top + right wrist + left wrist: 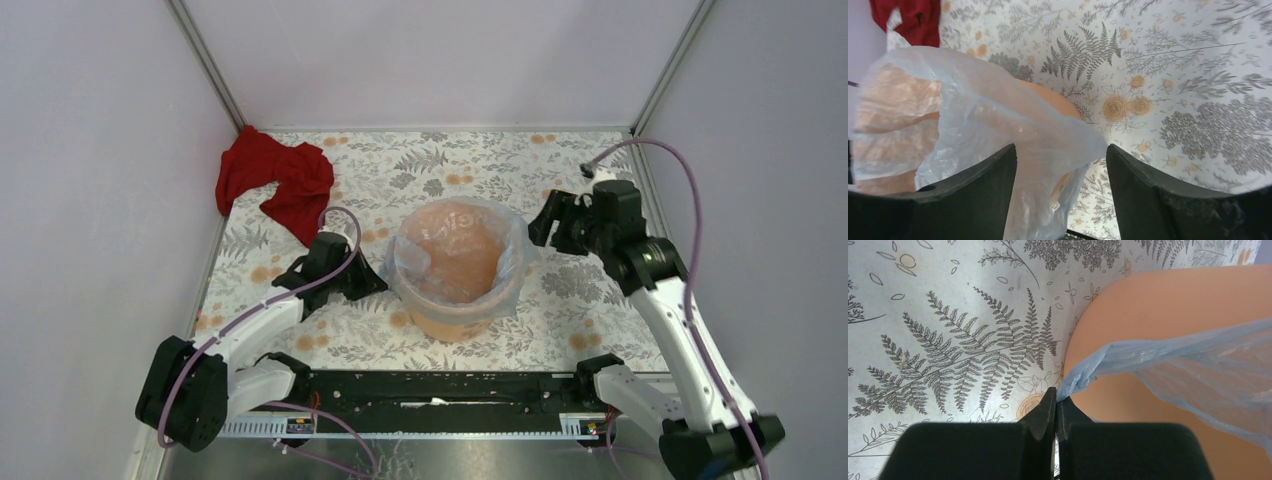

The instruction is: Put the trash bags into the trash bin

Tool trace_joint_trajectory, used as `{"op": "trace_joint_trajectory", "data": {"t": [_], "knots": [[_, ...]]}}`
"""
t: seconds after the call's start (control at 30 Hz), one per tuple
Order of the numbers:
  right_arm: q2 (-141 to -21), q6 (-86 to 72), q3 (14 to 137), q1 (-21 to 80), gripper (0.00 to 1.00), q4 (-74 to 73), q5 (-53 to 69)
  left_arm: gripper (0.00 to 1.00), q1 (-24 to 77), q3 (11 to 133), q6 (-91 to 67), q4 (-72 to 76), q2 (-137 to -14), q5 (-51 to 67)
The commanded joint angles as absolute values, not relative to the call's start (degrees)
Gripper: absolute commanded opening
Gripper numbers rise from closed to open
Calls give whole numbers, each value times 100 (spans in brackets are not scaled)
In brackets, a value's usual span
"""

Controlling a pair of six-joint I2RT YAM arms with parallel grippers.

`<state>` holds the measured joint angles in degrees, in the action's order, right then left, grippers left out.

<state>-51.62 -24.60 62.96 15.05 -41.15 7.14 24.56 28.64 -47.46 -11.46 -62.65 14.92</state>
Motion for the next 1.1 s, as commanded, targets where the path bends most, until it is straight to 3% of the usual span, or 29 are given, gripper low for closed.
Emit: {"op": "trace_joint_trajectory", "data": {"t": [0.0,0.13,0.33,0.47,0.73,0.83,1.07], "knots": [[-5477,-2134,5698,1491,75,-2861,1522,0,2442,3144,-4638,-969,-6248,1414],[-5343,-2179,4933,1486,77,-1970,1648,0,2441,3138,-4666,-858,-6314,1487],[-5736,-2416,4126,1486,47,-757,2017,0,2443,3000,-4766,-426,-6645,1725],[-6072,-2681,3803,1494,42,-88,2419,0,2476,2748,-4931,-76,-6723,1863],[-6972,-2816,3700,1494,42,541,2643,0,2628,2422,-5122,364,-6846,1845],[-7316,-2465,4246,1494,44,-313,2372,0,2679,2393,-5152,455,-6964,1846],[-7039,-2147,5320,1494,58,-2621,945,0,2689,2240,-5195,583,-6992,1784]]}}
